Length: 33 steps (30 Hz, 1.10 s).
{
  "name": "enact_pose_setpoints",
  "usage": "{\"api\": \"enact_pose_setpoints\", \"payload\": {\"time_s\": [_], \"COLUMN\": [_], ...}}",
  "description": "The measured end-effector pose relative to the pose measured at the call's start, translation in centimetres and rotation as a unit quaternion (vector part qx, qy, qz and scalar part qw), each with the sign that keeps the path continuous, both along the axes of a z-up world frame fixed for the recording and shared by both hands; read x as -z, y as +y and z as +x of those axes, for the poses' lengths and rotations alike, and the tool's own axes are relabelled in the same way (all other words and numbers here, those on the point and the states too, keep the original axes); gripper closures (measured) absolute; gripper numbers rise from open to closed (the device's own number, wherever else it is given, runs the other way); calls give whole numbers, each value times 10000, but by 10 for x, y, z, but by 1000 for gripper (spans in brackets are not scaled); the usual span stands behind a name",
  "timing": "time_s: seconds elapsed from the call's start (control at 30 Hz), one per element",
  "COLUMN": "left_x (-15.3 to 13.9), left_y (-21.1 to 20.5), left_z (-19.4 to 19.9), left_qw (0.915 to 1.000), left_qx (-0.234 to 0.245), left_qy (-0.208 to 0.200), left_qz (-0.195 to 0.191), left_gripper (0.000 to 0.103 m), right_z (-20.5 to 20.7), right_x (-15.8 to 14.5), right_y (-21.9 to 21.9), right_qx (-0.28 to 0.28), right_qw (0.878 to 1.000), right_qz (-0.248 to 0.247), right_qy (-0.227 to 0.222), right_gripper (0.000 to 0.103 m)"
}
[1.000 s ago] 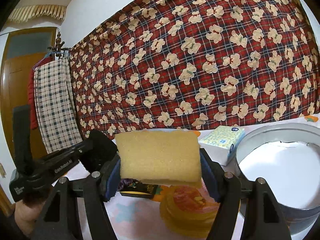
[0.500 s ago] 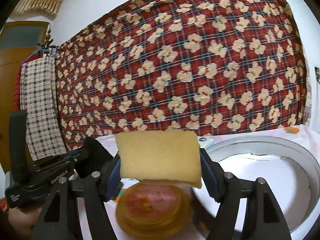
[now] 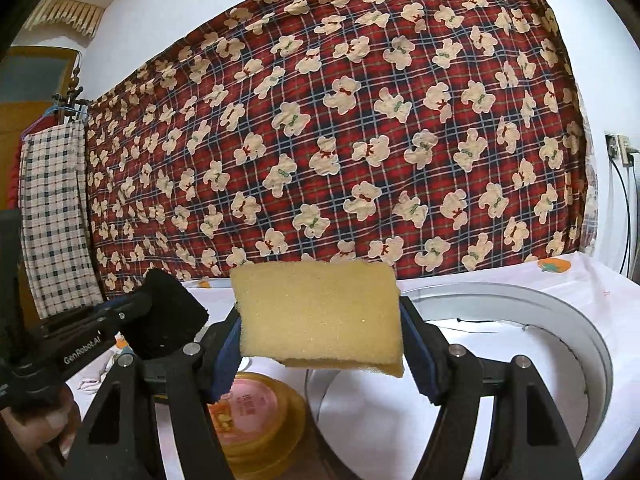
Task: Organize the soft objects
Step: 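Carry the yellow sponge and black cloth over the round metal bin with both tools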
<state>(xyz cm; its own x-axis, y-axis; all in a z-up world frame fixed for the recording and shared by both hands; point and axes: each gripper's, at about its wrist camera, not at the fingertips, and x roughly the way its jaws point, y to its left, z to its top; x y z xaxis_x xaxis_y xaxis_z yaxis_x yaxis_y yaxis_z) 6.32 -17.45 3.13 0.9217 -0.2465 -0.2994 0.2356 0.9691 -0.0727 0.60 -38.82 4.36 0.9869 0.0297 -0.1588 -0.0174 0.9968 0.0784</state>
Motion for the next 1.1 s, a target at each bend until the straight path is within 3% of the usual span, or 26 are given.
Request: {"api": "enact_pose_setpoints", "payload": {"time_s": [0.5, 1.1], "left_x": [-6, -19], "left_y": [-19, -53], "left_z": [-1, 1], "left_qw": [9998, 9987], "left_qx": [176, 502], "left_qy": [-66, -38], "left_qz": [-30, 120], "left_gripper": [94, 94], "right_z": [-4, -9], "right_x": [-4, -8], "right_y": [-7, -29], "right_qx": [210, 459], "right_qw": [9995, 9986], "right_qz": [-185, -61], "right_qy": [-151, -259], "right_gripper": [31, 31]}}
